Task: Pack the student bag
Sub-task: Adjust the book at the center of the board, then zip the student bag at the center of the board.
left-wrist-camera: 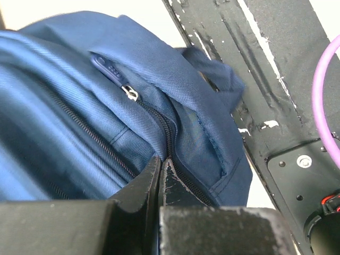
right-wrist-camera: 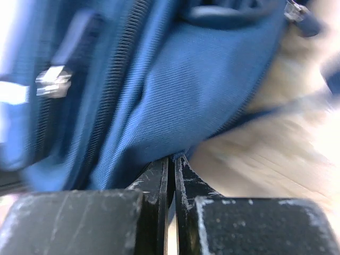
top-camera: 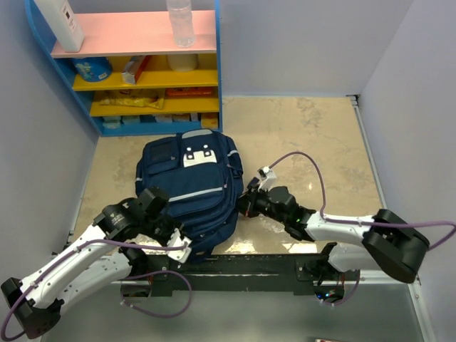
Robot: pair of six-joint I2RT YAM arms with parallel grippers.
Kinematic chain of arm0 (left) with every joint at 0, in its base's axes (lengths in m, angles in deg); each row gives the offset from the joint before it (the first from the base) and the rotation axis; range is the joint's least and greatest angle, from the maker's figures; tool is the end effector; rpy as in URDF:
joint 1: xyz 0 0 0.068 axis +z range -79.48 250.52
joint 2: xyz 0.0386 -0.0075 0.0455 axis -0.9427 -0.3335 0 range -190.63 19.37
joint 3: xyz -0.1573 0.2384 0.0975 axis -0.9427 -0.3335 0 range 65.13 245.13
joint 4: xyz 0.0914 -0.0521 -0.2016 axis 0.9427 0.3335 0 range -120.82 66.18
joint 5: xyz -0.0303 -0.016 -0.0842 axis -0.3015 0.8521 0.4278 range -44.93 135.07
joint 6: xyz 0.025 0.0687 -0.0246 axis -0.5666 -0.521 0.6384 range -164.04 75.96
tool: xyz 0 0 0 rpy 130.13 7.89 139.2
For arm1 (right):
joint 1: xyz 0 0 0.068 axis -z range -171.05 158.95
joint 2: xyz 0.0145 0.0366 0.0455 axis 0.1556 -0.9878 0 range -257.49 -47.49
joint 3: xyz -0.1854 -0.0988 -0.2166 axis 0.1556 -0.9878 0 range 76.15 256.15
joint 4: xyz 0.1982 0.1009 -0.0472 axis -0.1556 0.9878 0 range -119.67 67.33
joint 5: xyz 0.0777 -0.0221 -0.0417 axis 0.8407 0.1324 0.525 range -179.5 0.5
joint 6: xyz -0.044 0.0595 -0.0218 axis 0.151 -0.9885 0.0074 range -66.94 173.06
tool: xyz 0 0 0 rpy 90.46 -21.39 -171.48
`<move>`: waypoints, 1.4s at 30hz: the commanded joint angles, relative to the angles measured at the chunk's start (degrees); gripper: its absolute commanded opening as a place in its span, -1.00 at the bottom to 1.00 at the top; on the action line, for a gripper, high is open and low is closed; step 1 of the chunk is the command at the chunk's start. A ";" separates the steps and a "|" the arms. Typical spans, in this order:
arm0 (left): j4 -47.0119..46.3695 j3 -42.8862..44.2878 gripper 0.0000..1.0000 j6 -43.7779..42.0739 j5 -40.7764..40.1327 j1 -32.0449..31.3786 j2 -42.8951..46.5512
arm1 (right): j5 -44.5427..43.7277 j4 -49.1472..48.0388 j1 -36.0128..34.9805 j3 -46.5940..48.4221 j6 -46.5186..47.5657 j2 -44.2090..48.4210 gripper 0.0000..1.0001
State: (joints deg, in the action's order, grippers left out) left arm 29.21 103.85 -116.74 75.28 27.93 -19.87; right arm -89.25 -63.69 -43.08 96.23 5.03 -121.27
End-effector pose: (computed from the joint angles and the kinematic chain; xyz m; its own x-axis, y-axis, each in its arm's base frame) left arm 0.0259 -0.0687 0.2436 0.5415 0.6229 -0.5646 0.8402 -0.4232 0.3389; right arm 0.1480 0.1902 0.2163 -0.7266 0.2775 -0.6286 -0.3748 0.6067 0.7011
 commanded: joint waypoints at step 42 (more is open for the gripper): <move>-13.01 12.26 -1.00 15.58 9.42 1.46 -4.61 | 1.07 26.90 -14.50 14.20 36.25 15.78 -0.06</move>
State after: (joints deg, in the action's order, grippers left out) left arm 22.13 113.41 -100.16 79.85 28.89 -26.47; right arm -87.43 -35.65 -57.44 106.61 35.83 -103.30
